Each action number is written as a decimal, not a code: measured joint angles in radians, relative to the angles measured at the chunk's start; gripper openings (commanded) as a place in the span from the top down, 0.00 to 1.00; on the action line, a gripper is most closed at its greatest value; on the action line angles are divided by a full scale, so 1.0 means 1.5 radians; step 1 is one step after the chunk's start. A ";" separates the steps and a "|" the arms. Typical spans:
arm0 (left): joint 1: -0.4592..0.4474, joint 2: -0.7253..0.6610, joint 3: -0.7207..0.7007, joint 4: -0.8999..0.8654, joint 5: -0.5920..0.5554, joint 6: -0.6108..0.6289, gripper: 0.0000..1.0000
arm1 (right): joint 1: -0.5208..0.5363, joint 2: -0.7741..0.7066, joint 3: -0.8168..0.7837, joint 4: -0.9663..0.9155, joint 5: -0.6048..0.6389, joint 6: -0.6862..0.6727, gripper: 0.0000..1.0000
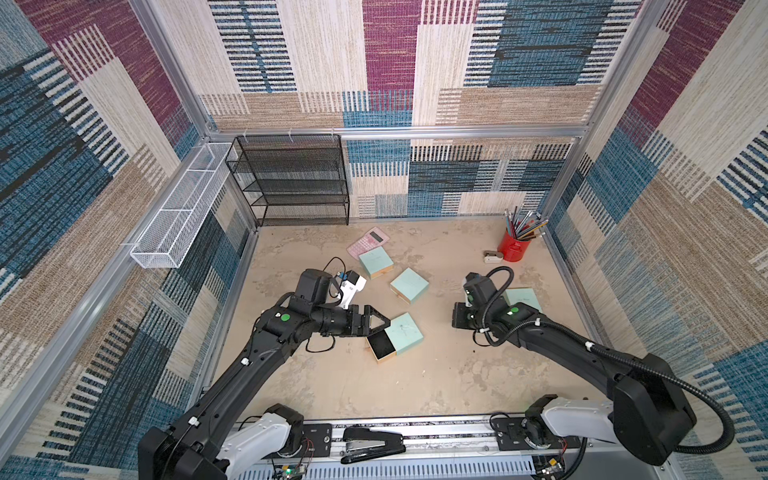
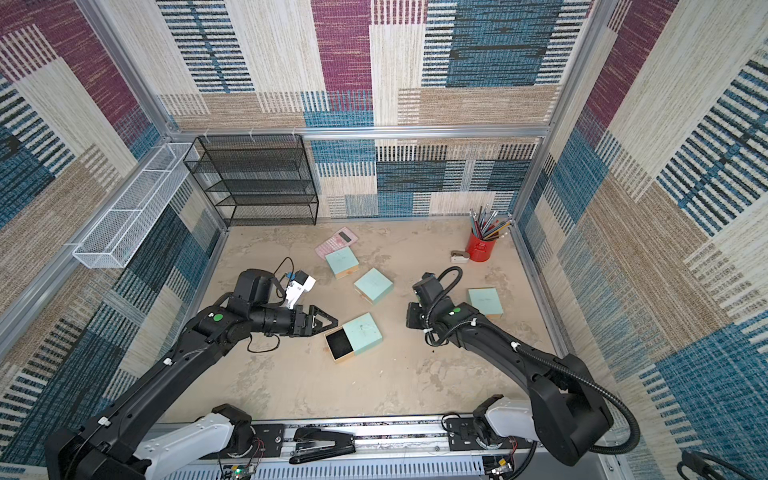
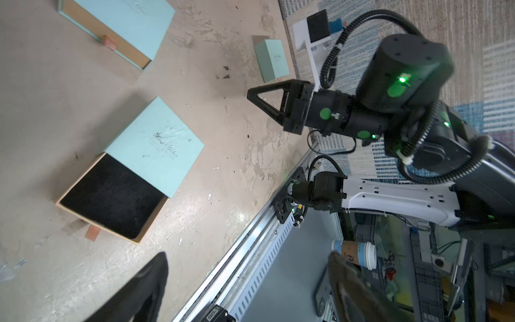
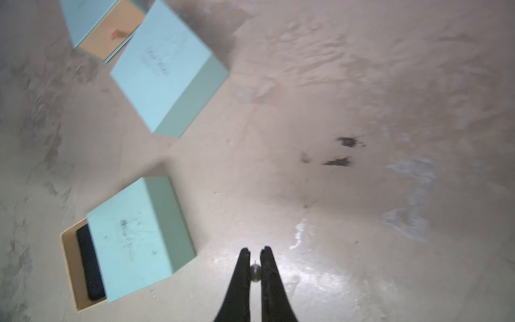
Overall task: Take out the earrings from the drawer-style jewelry box
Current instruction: Place the earring at the center of the board.
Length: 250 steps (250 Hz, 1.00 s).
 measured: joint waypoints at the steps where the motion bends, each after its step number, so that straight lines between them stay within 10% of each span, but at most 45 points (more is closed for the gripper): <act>1: 0.000 0.000 0.000 0.000 0.000 0.000 0.10 | 0.000 0.000 0.000 0.000 0.000 0.000 0.95; 68: -0.008 0.002 -0.009 0.012 -0.002 0.010 0.10 | -0.136 -0.040 -0.089 0.047 -0.040 0.022 0.95; 250: -0.001 -0.012 -0.016 0.014 -0.004 0.022 0.10 | -0.210 0.019 -0.129 0.104 -0.070 0.032 0.92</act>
